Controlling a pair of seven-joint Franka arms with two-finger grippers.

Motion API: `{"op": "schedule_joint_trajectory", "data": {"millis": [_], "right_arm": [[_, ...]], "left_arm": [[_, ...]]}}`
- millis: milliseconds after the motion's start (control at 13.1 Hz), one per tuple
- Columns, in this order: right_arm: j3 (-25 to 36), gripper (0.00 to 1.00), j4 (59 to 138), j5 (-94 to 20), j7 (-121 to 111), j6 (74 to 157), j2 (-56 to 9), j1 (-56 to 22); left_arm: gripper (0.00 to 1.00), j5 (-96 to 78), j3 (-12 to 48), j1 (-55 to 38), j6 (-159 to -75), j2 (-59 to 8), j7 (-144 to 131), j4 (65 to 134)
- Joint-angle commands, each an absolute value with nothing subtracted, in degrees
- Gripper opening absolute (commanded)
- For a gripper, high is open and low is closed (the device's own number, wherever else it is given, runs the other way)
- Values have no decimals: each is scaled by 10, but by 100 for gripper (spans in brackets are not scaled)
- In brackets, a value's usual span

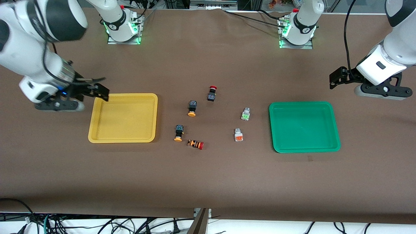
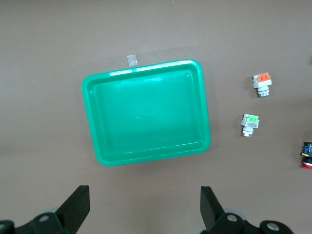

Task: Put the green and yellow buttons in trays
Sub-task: 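Grasp the yellow button with the right gripper while the left gripper grasps the green switch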

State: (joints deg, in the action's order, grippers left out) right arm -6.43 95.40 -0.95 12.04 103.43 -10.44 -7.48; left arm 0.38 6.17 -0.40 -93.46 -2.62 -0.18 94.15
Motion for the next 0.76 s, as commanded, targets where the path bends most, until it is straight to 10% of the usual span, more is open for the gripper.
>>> {"op": "schedule_joint_trajectory", "data": {"millis": [0,686], "right_arm": [[-67,100,945,-14,141,1118,-200,-132],[-67,99,933,-72,337,1420,-414,-236]], "left_arm": [[100,-5,62,-23,-926,-79,17,926],[100,-8,62,-183,-1117,-308,-116,929]]}}
